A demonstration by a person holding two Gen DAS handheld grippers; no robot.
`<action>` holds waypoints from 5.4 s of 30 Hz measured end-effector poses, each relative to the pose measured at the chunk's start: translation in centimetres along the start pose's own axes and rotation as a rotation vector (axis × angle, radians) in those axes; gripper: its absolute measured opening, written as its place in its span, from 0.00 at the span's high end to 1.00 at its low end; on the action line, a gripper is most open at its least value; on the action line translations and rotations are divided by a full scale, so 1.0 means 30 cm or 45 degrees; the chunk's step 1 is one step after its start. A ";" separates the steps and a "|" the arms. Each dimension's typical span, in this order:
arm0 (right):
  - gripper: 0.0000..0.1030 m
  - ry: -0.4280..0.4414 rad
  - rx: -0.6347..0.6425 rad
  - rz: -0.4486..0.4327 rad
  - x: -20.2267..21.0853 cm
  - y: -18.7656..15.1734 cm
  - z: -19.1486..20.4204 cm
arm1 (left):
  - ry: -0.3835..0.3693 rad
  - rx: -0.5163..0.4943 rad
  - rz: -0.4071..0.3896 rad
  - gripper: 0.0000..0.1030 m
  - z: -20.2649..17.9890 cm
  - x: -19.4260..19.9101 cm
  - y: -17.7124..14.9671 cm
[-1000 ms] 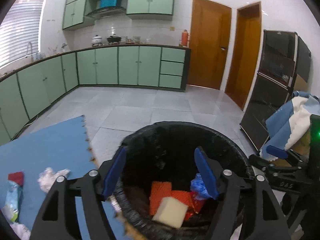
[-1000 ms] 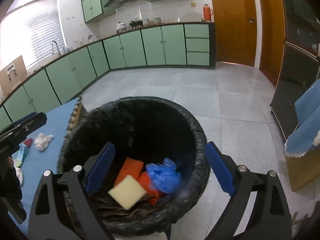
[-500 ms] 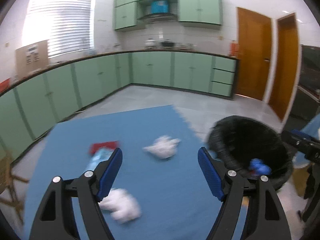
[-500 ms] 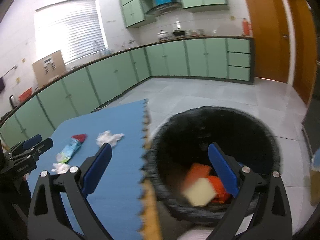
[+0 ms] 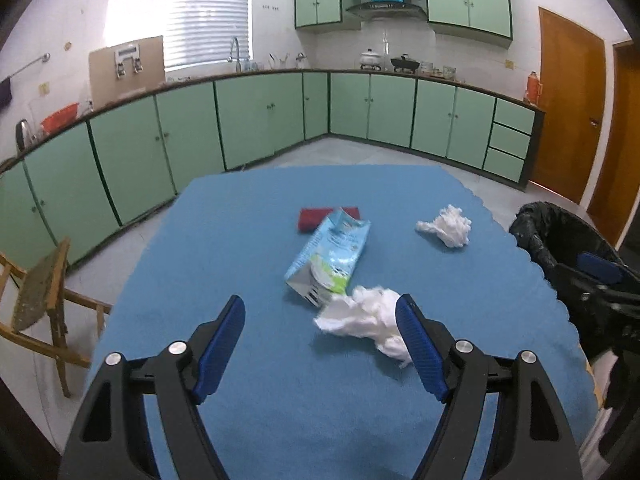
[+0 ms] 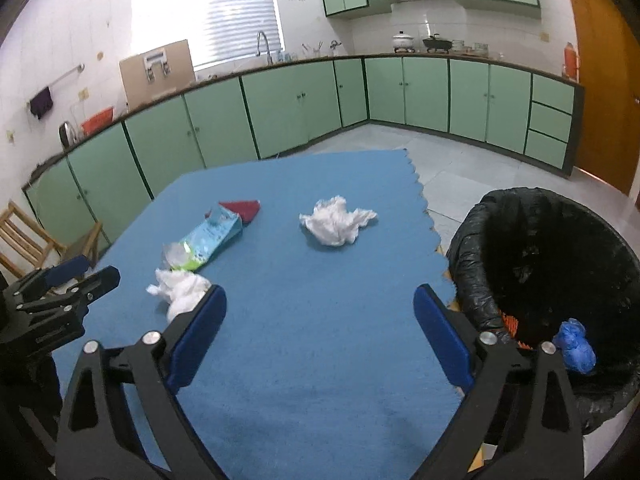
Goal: Collect trash
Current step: 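Grasp the white tissue wad with the left tool while the right tool grasps another tissue, then carry both tissues over the bin and open both tools to drop them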
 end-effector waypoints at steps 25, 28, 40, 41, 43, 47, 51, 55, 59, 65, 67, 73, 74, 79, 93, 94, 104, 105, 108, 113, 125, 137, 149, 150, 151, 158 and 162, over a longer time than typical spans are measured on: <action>0.18 -0.118 -0.066 0.034 -0.048 -0.051 -0.180 | -0.100 0.049 0.178 0.71 -0.178 -0.223 -0.048; 0.18 -0.101 -0.054 0.021 -0.044 -0.034 -0.168 | -0.098 0.058 0.122 0.72 -0.165 -0.175 -0.026; 0.21 -0.049 -0.034 -0.001 -0.188 0.117 -0.107 | -0.031 0.032 -0.045 0.72 -0.104 -0.183 0.131; 0.21 -0.047 -0.034 0.004 -0.209 0.126 -0.104 | -0.028 0.037 -0.046 0.72 -0.096 -0.193 0.138; 0.23 -0.052 -0.028 0.021 -0.265 0.146 -0.098 | -0.023 0.051 -0.040 0.72 -0.082 -0.218 0.147; 0.24 -0.075 0.003 0.059 -0.367 0.170 -0.084 | -0.007 0.063 -0.017 0.72 -0.060 -0.268 0.149; 0.24 -0.087 0.006 0.101 -0.437 0.181 -0.080 | 0.004 0.066 0.008 0.71 -0.041 -0.305 0.139; 0.29 -0.096 0.006 0.150 -0.499 0.188 -0.080 | 0.017 0.083 0.032 0.71 -0.020 -0.339 0.131; 0.43 -0.078 0.004 0.260 -0.568 0.182 -0.078 | 0.029 0.092 0.047 0.71 -0.010 -0.360 0.131; 0.77 -0.020 0.041 0.301 -0.577 0.170 -0.055 | 0.038 0.102 0.059 0.71 -0.013 -0.375 0.137; 0.78 -0.005 0.037 0.291 -0.558 0.168 -0.051 | 0.040 0.101 0.057 0.71 -0.022 -0.370 0.141; 0.79 0.084 0.018 0.214 -0.396 0.182 -0.026 | 0.034 0.102 0.022 0.71 -0.032 -0.310 0.165; 0.78 0.099 0.019 0.198 -0.360 0.185 -0.021 | 0.030 0.101 0.015 0.71 -0.037 -0.295 0.171; 0.78 0.159 0.023 0.129 -0.202 0.212 0.007 | 0.002 0.065 -0.048 0.71 -0.080 -0.196 0.196; 0.78 0.215 0.001 0.024 0.107 0.218 -0.003 | -0.081 0.012 -0.150 0.71 -0.200 0.047 0.252; 0.78 0.216 -0.001 0.021 0.125 0.212 -0.005 | -0.084 0.006 -0.162 0.71 -0.208 0.063 0.256; 0.78 0.214 -0.011 -0.043 0.274 0.192 -0.044 | -0.128 -0.030 -0.215 0.71 -0.267 0.169 0.264; 0.78 0.212 -0.009 -0.049 0.286 0.190 -0.049 | -0.132 -0.032 -0.218 0.71 -0.272 0.175 0.262; 0.78 0.206 -0.008 -0.071 0.333 0.185 -0.062 | -0.154 -0.046 -0.238 0.71 -0.294 0.197 0.277; 0.78 0.185 -0.017 -0.123 0.412 0.185 -0.102 | -0.190 -0.063 -0.263 0.71 -0.345 0.229 0.299; 0.78 0.090 -0.092 -0.247 0.547 0.200 -0.244 | -0.288 -0.134 -0.308 0.71 -0.496 0.285 0.348; 0.78 -0.026 -0.137 -0.292 0.586 0.191 -0.376 | -0.371 -0.196 -0.325 0.71 -0.643 0.274 0.385; 0.78 -0.121 -0.190 -0.314 0.604 0.180 -0.532 | -0.426 -0.250 -0.301 0.71 -0.757 0.221 0.406; 0.78 -0.127 -0.191 -0.315 0.604 0.180 -0.541 | -0.431 -0.253 -0.300 0.71 -0.749 0.214 0.405; 0.78 -0.135 -0.192 -0.314 0.603 0.180 -0.552 | -0.436 -0.258 -0.300 0.71 -0.759 0.209 0.407; 0.78 -0.185 -0.214 -0.292 0.569 0.166 -0.630 | -0.465 -0.295 -0.286 0.71 -0.831 0.156 0.416; 0.78 -0.214 -0.220 -0.272 0.537 0.167 -0.677 | -0.482 -0.308 -0.270 0.71 -0.879 0.120 0.420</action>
Point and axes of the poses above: each gripper's, at about its wrist camera, not at the fingertips, and x roughly against the way its jaws point, z to its left, y to its top, the point moved 3 cm from there along -x, roughly the way its jaws point, and after that the axes turned 8 degrees about -x, right-handed, at the moved point
